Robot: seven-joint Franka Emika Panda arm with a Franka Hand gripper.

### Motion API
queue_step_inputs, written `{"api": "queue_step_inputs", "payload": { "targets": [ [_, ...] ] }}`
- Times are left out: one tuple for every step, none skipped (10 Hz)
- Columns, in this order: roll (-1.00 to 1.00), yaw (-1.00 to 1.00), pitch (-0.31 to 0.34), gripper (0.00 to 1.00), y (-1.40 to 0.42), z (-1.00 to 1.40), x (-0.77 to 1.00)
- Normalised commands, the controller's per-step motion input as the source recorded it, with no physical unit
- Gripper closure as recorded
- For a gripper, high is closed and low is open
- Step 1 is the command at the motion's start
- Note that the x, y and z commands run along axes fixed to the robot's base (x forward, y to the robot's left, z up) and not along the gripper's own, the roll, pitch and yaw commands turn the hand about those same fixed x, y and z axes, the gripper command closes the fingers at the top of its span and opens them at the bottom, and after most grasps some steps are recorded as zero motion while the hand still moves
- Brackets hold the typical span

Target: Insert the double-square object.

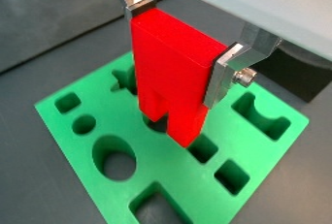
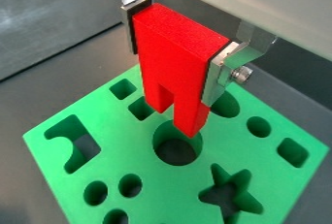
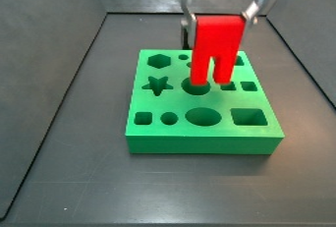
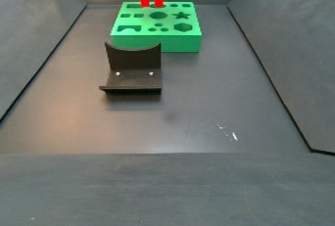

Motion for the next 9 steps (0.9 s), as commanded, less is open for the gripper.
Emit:
{"api": "queue_step_inputs", "payload": {
  "targets": [
    [0.12,-0.19,0.187,1.00,-0.12,-0.03,0.68],
    [0.03,-0.10,0.149,1.00,0.00,-0.04,0.49],
    [0.03,0.00,0.067,1.00,0.00,-0.31,0.51],
    [0.09,-0.07,0.074,1.00,0.00,-0.37,0.75],
    [0.14,-0.07,0.094,1.00,0.00,-0.32,0.72],
    [0.12,-0.07,0.100,1.00,0.00,-0.29,0.69],
    [0.15,-0.09,0.116,1.00,0.00,-0.27,0.69],
    [0.19,-0.11,0.111,1.00,0.00,-0.26,0.70],
    [0.21,-0.13,0.124,1.00,0.00,-0.27,0.74]
  ]
}}
